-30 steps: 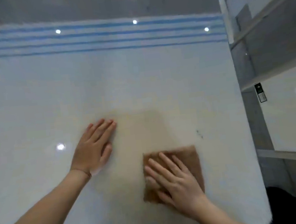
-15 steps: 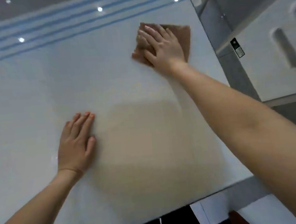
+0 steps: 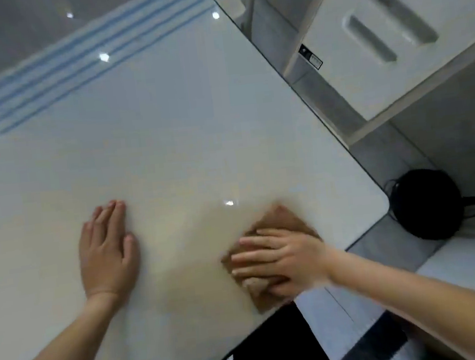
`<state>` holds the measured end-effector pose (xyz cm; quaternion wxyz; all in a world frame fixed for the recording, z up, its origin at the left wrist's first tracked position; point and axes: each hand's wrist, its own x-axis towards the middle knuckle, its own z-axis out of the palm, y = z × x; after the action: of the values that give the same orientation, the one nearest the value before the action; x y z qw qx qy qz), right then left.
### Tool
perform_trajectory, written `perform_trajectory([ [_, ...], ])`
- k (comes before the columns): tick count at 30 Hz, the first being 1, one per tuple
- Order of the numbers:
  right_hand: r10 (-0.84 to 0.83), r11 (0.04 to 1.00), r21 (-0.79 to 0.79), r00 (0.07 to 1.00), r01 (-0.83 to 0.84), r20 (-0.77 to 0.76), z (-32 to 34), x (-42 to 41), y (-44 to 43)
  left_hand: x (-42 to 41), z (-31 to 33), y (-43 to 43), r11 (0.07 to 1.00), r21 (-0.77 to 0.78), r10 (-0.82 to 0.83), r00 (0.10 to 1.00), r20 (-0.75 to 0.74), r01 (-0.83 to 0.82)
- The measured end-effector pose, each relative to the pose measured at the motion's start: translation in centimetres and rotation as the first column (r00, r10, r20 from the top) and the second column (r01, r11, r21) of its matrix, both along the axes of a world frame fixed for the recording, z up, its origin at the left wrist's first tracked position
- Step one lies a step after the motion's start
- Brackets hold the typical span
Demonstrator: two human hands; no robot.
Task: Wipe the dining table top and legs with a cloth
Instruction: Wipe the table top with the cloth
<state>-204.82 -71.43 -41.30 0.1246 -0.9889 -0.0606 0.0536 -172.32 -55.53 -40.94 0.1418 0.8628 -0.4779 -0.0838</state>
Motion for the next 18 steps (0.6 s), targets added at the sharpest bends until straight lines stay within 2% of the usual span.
perform_trajectory([
  [1,-0.071,0.997,-0.017,0.997,0.071,0.031,-0.3,1.2,-2.7,0.0,0.0,0.0,1.000,-0.003,0.001,1.000,0.003,-0.001],
  [3,-0.348,0.934,-0.046,0.931,0.355,0.107,-0.8,4.4,-8.6,-0.1,-0.1,0.0,1.000,-0.006,0.007,1.000,0.010,-0.006],
  [4,-0.505,0.858,-0.034,0.854,0.512,0.123,-0.7,6.1,-11.5,-0.1,-0.2,0.1,1.000,-0.012,0.006,1.000,0.014,-0.006],
  [6,-0.763,0.643,-0.012,0.642,0.766,0.072,0.0,9.3,-15.9,-0.2,-0.3,0.1,0.999,-0.039,0.001,1.000,0.021,-0.001],
  [8,-0.882,0.467,-0.028,0.468,0.884,0.053,0.2,11.7,-17.6,-0.3,-0.4,0.0,0.998,-0.057,0.001,1.000,0.019,0.000],
  [10,-0.923,0.379,-0.028,0.380,0.925,0.064,0.2,12.6,-15.7,-0.3,-0.4,0.0,0.998,-0.058,0.004,1.000,0.020,-0.003],
  [11,-0.924,0.375,-0.018,0.375,0.927,0.080,0.1,12.3,-13.4,-0.2,-0.4,0.1,0.998,-0.058,0.009,1.000,0.017,-0.008],
  [12,-0.907,0.412,-0.003,0.410,0.911,0.100,0.1,11.5,-10.5,-0.2,-0.4,0.0,0.998,-0.059,0.014,1.000,0.013,-0.013],
  [14,-0.801,0.593,0.028,0.586,0.805,0.119,0.2,8.6,-3.5,-0.4,-0.1,-0.1,0.999,-0.049,0.017,1.000,0.007,-0.017],
  [16,-0.550,0.833,-0.011,0.831,0.553,0.084,0.4,5.0,1.1,-0.6,0.1,-0.1,0.999,-0.032,0.023,1.000,0.006,-0.022],
  [18,-0.231,0.972,-0.041,0.972,0.233,0.050,0.5,2.5,0.4,-0.4,0.1,-0.1,1.000,-0.009,0.008,1.000,0.007,-0.008],
])
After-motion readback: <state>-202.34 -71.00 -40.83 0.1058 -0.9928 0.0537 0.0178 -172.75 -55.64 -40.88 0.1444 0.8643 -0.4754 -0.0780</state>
